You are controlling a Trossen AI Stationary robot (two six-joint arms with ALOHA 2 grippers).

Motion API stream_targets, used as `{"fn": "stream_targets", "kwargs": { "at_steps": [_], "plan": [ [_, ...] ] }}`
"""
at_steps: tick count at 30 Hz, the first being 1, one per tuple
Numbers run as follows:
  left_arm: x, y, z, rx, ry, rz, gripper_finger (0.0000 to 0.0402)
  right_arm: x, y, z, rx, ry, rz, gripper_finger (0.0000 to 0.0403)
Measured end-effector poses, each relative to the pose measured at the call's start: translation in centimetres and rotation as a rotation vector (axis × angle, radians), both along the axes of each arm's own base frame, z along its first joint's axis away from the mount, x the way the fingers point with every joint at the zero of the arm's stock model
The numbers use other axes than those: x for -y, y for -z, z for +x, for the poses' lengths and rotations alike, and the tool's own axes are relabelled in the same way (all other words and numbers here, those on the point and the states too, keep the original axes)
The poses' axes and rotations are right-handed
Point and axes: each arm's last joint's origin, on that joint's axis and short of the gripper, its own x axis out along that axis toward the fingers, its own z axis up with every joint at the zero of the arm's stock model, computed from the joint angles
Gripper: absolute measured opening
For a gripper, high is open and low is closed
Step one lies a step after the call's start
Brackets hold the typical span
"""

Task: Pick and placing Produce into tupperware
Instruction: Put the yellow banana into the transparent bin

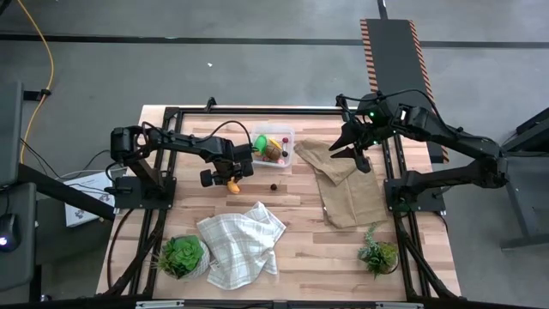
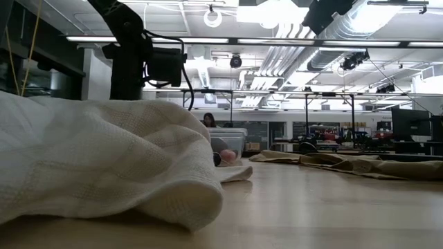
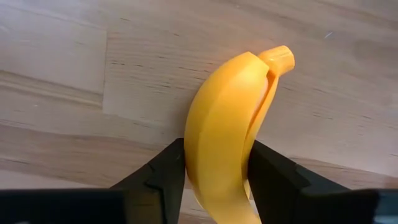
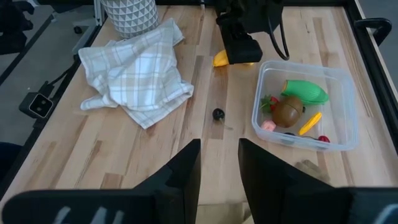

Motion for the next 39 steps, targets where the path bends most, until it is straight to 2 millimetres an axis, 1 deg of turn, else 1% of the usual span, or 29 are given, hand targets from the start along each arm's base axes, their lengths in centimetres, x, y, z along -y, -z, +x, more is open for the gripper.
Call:
{"fn": "stream_targets", "kwargs": {
  "at_steps": [6,14,17,30,39],
  "plan": [
    [0.0,0.0,0.0,0.000,0.000,0.003,0.0156,0.0,0.3,0.1,0.000,0.000,0.000,0.0099],
    [-0.1,0.0,0.1,0.013,0.000,0.009,0.0158,0.1,2.6,0.2,-0.061,0.005,0.032,0.0099],
    [-0.1,0.0,0.2,0.016,0.001,0.012,0.0158,0.2,3.2,0.4,-0.062,0.015,0.051,0.0099],
    [0.0,-0.1,0.3,0.045,0.085,-0.030,0.0159,0.2,3.3,0.6,-0.037,0.025,0.057,0.0099],
    [-0.4,-1.8,1.6,0.124,0.225,-0.020,0.0159,0.3,3.2,0.6,-0.032,0.025,0.055,0.0099]
  ]
}}
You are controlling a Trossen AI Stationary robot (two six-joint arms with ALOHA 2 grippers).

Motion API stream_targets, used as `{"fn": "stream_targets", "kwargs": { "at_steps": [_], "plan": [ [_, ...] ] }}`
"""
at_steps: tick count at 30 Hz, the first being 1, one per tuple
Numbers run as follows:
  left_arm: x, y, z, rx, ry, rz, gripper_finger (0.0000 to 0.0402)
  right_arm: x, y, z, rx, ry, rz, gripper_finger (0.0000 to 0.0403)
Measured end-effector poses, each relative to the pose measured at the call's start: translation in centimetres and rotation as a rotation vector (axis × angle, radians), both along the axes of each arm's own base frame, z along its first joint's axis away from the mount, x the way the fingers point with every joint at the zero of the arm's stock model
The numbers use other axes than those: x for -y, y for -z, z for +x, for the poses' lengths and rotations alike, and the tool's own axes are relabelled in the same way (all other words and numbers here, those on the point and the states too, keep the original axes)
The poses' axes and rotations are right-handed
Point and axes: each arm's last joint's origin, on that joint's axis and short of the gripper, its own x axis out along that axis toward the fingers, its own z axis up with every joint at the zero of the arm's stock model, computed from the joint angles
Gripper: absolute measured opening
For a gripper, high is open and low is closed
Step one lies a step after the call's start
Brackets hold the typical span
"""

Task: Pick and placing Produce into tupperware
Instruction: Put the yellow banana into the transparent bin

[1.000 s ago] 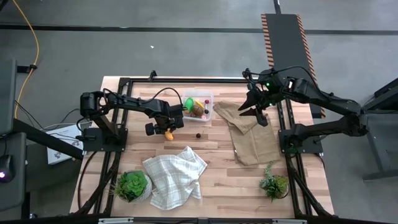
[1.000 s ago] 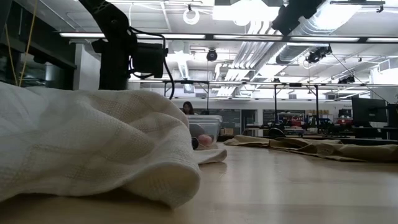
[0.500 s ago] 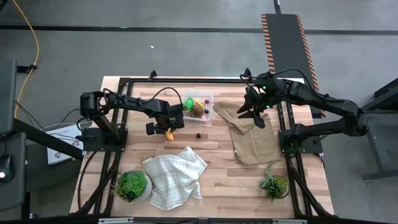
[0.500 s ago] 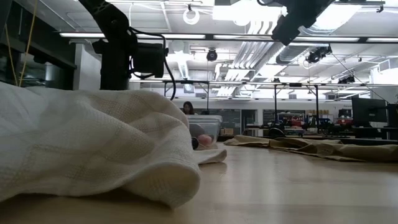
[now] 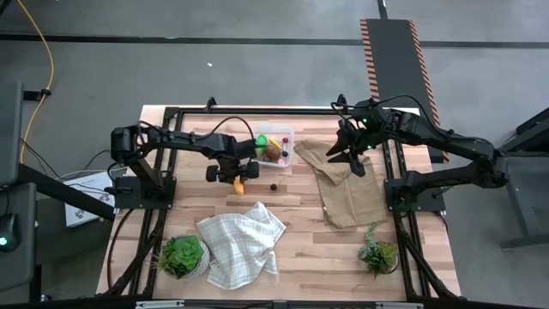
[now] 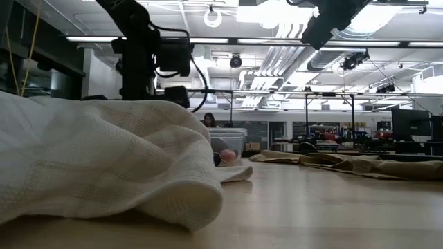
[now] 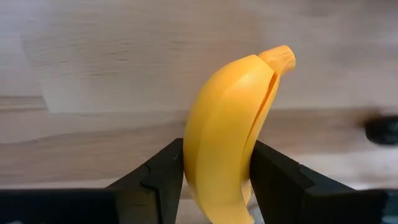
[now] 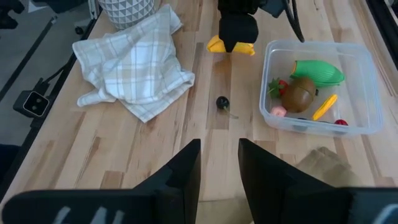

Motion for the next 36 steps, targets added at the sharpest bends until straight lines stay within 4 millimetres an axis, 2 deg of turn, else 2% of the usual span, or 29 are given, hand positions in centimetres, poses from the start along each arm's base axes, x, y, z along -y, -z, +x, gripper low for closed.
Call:
{"fn": "stream_targets", "kwargs": {
  "at_steps": [9,18,27,36],
  "plan": [
    [-0.1,-2.0,1.1,0.082,0.143,-0.056,0.0159,0.0,-0.1,0.1,0.010,0.001,-0.003,0.0099],
    [0.0,-3.2,1.9,0.205,0.254,-0.150,0.0159,0.0,-0.1,0.1,0.016,0.001,-0.005,0.0099],
    [-0.5,-4.4,3.2,0.321,0.310,-0.072,0.0159,0.1,-0.2,0.1,0.022,0.003,-0.005,0.0099],
    [-1.4,-6.8,5.1,0.490,0.416,0.092,0.0159,0.1,-0.2,0.1,0.021,0.007,-0.001,0.0099]
  ]
}}
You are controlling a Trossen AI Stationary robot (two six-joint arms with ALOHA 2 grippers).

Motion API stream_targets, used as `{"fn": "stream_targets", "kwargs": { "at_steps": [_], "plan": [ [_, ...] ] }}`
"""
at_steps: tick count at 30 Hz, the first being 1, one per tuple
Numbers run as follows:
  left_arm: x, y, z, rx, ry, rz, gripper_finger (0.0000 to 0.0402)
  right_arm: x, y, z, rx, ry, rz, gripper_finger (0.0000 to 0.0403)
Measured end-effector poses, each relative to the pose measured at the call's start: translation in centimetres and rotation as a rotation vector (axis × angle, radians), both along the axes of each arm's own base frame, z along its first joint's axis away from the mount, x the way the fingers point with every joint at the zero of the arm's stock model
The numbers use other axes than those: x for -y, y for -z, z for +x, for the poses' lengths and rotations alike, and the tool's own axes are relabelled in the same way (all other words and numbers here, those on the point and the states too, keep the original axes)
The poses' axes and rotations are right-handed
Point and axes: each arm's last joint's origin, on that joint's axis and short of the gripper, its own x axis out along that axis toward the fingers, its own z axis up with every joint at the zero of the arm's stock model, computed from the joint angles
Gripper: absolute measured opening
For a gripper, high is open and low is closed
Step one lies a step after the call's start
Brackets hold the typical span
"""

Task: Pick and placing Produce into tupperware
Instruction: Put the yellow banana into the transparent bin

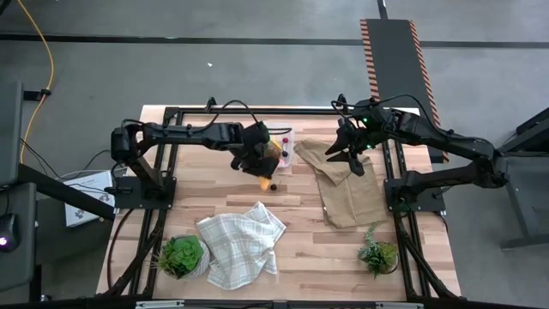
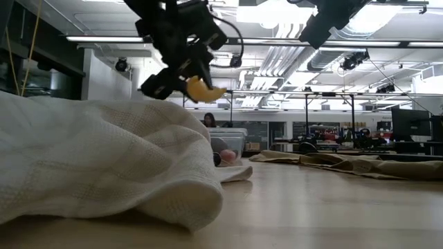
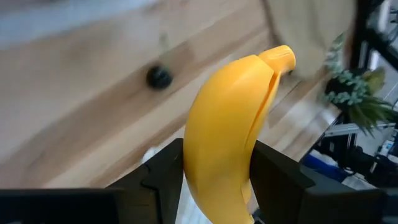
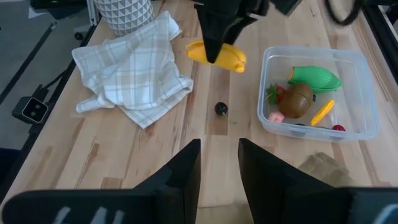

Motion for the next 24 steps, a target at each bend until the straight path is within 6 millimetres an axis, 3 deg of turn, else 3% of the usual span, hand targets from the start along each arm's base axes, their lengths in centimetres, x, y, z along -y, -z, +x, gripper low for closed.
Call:
{"fn": "stream_targets", "kwargs": {
  "at_steps": [12,24],
  "plan": [
    [-1.6,-3.3,1.1,0.077,0.055,0.344,0.0159,0.1,-0.4,0.3,0.038,0.039,0.029,0.0099],
    [-3.5,-4.1,0.5,0.078,0.184,0.541,0.0159,0.5,-1.4,1.0,0.132,0.163,0.117,0.0099]
  ]
}}
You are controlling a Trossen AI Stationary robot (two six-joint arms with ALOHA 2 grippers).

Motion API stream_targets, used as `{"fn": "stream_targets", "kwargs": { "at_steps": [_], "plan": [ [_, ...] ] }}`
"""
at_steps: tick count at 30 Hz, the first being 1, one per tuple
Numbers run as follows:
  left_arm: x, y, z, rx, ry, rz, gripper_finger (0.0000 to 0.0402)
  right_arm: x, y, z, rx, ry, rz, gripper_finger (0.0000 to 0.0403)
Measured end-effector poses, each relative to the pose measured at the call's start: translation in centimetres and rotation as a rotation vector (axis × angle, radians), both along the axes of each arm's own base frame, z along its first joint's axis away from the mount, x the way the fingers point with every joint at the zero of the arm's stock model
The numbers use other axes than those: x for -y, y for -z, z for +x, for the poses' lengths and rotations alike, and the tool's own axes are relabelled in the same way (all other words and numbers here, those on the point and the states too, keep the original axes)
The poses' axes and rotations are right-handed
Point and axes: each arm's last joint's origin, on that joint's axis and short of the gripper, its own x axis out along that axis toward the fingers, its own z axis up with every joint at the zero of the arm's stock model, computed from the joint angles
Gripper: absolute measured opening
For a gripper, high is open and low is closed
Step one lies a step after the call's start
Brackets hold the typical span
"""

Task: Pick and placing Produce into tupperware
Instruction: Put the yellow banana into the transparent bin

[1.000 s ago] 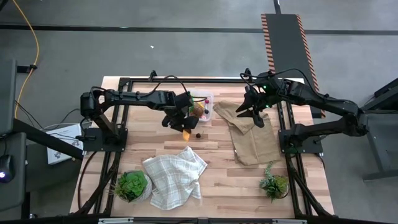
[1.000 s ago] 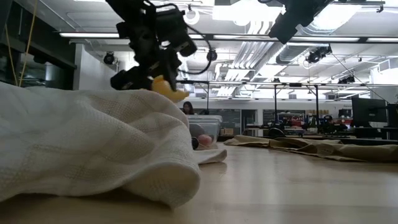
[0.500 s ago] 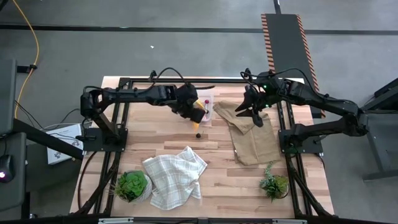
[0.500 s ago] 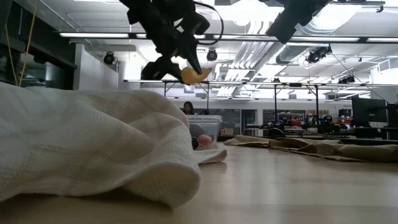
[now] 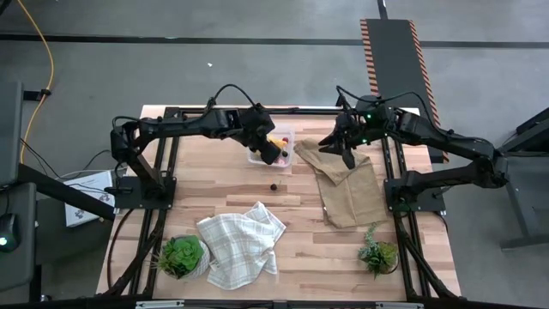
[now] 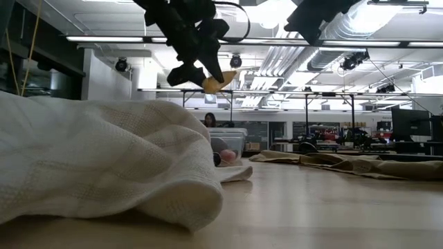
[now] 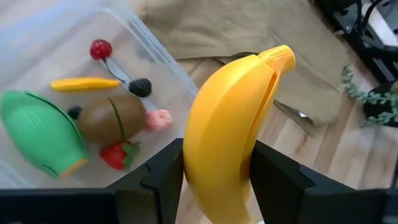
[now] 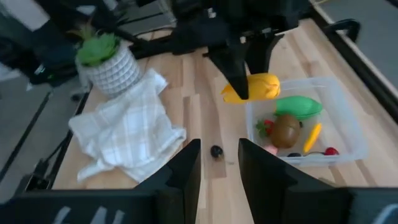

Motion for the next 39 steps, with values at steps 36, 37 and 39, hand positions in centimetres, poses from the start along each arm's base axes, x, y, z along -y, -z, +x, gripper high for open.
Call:
{"fn": "stream_targets", "kwargs": {
  "at_steps": [36,37,39],
  "plan": [
    [-5.9,-6.7,-5.0,-0.185,0.160,0.233,0.0159,1.0,-1.0,0.5,0.084,0.367,0.061,0.0099],
    [-6.1,-6.8,-5.2,-0.185,0.159,0.236,0.0159,1.0,-1.0,0.5,0.088,0.369,0.064,0.0099],
    [-6.3,-6.8,-5.4,-0.177,0.157,0.228,0.0159,1.1,-1.1,0.5,0.099,0.371,0.066,0.0099]
  ]
}}
